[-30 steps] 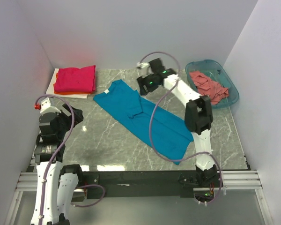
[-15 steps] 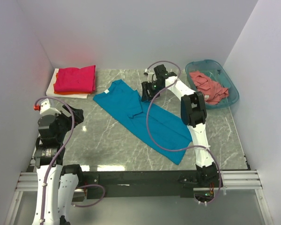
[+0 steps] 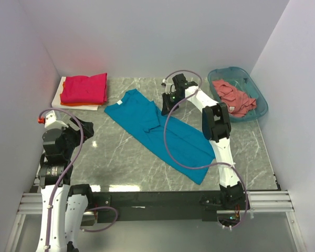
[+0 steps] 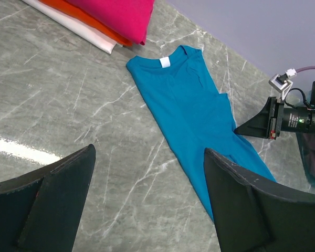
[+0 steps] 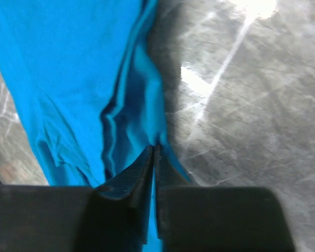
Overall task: Fold and stack the t-shirts
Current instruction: Fold the tshirt
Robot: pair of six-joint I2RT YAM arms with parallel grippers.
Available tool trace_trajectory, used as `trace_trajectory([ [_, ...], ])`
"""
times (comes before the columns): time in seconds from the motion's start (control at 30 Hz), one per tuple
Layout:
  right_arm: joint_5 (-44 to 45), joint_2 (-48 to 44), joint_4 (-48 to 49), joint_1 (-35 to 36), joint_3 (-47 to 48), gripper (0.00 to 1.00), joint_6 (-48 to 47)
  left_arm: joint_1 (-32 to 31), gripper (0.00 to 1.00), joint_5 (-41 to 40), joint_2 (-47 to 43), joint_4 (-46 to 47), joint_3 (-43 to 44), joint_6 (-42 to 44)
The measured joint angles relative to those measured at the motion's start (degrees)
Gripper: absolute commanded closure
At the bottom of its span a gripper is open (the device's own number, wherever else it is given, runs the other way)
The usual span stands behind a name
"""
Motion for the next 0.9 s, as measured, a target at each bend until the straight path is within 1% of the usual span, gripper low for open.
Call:
trace_trajectory([
  [0.1,1.22,0.20,-0.02,-0.37,0.00,1.00,1.03,0.00,0.11,0.00,0.00,0.00,0.00,0.00],
  [0.27,3.65,0.20,0.48,-2.89,0.00,1.00,3.32,0.00,0.11,0.00,0.00,0.00,-0.37,-0.02],
  [0.5,6.43,0.20,1.70,-9.62,-0.09,1.00,5.62,0.00,0.11,1.40,0.33,0.59,-0.63,-0.07],
  [0.67,8.48,-0.61,2.84,-13.62,-1.42,1.00,6.05,0.00,0.13,6.40,3.82,3.48,-1.79,-1.29],
  [0.77,9.99,-1.99,3.50,-15.13,-3.32,1.00,5.99,0.00,0.13,13.35,7.74,9.51,-4.92,-4.44],
  [0.8,10.45,-2.36,3.61,-15.39,-3.82,0.88,5.86,-0.02,0.14,15.13,8.90,11.13,-5.95,-5.57],
  [0.83,10.69,-2.56,3.43,-15.52,-3.91,0.81,5.62,-0.31,0.16,17.31,11.15,13.66,-7.37,-7.43],
  [0.87,10.78,-2.64,3.41,-15.52,-3.91,0.77,5.49,-0.87,0.17,18.95,14.10,16.46,-8.52,-9.49],
  [0.9,10.78,-2.86,3.37,-15.47,-3.91,0.69,4.90,-1.90,0.17,19.54,16.76,18.12,-8.85,-10.58],
])
